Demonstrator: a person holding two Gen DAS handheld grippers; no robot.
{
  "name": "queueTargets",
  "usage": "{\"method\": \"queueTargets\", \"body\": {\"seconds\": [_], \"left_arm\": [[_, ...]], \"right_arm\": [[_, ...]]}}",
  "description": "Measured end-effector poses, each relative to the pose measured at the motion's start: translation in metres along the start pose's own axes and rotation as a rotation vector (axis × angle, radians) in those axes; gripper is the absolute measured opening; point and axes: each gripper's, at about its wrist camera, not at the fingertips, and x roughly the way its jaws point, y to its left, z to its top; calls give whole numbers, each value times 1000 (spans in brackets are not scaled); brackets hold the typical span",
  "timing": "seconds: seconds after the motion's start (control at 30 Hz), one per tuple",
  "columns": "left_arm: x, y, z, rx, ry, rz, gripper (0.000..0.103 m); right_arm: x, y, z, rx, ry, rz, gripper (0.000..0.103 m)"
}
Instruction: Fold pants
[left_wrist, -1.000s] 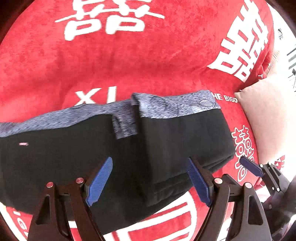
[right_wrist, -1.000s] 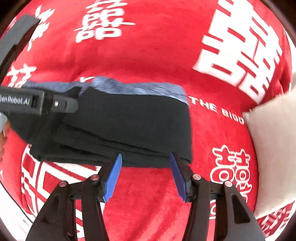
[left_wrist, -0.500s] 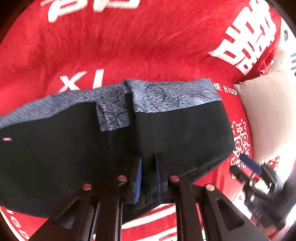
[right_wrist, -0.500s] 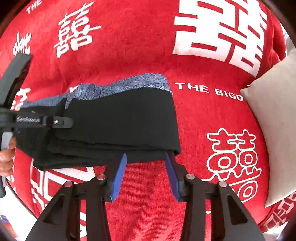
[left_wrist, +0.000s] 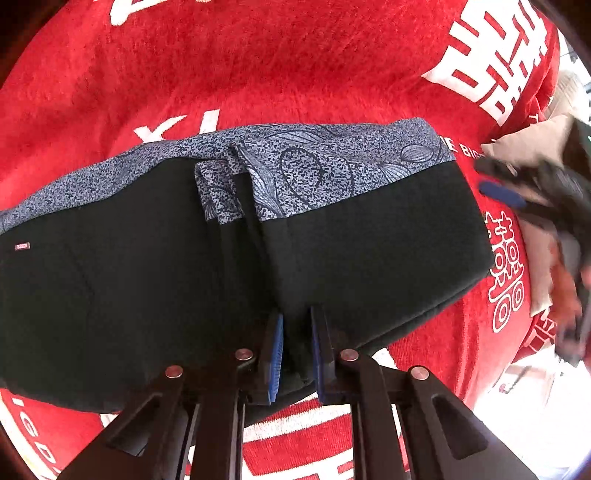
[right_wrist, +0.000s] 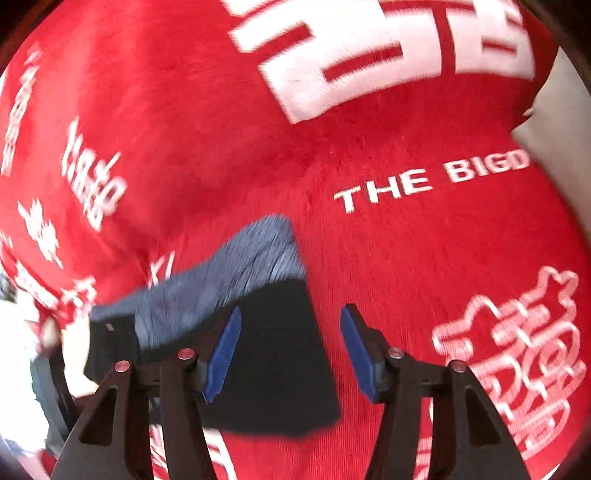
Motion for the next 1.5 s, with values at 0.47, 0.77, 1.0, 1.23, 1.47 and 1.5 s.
{"method": "queueTargets", "body": {"seconds": [0.47,0.77,1.0,1.23,1.47,1.5], "left_arm": [[3,-3,7,-15,25,16,15],[-8,-6,6,-20,-34,92,48],[-54,0,23,-39,-163,87,62],[-40,-29,67,10,-193,-11,62],[20,-30,65,-26,-48,40,62],[18,-31,61,-13,-60,41,62]], "right_arm": [[43,-28,24,179,149,274,26],[41,4,17,95,112,17,52],[-1,10,-15,20,79,-99,47],[-30,14,-27,-61,46,-162,20],[-21,49,-34,-143,46,-144,20],[-17,55,-36,-156,53,-144,20]]}}
